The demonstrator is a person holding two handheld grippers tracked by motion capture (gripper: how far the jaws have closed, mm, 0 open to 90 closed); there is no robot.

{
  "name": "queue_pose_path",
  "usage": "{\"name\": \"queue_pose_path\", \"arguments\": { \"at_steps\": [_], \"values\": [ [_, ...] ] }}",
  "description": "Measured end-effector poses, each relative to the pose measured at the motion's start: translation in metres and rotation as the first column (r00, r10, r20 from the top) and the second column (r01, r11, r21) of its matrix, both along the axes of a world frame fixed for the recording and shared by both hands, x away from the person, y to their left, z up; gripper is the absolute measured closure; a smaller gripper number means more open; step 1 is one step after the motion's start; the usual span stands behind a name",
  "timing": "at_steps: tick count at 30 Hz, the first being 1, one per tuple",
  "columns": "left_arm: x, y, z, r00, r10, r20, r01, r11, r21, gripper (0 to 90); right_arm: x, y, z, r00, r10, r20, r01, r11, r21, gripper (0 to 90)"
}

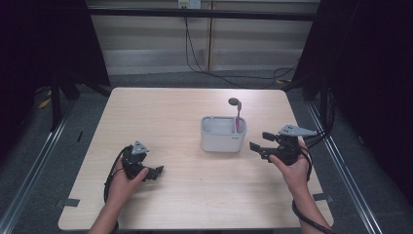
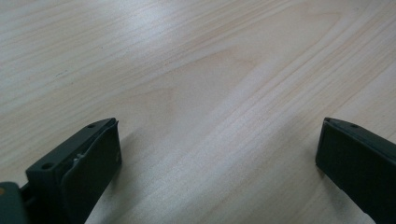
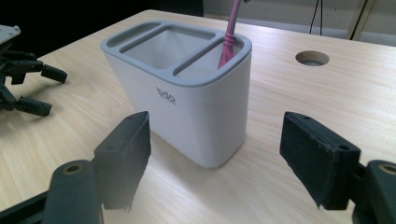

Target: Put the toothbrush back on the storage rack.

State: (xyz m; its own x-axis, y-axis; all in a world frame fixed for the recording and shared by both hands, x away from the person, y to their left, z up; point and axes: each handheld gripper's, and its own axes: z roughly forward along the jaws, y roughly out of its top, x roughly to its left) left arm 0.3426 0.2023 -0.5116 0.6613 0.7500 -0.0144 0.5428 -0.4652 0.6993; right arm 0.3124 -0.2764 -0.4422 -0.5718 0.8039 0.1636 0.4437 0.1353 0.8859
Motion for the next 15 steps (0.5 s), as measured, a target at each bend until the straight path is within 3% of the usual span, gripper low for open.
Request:
{"name": "queue_pose_path", "arguments": {
  "at_steps": [15],
  "values": [
    [0.000,0.000,0.000,1.0000,0.000,0.000,0.000,1.0000,0.000,0.0,-0.006,-0.008,-0.010,0.9997,0.010,-0.020,-0.010,1.000,-0.009,21.7]
  ]
}}
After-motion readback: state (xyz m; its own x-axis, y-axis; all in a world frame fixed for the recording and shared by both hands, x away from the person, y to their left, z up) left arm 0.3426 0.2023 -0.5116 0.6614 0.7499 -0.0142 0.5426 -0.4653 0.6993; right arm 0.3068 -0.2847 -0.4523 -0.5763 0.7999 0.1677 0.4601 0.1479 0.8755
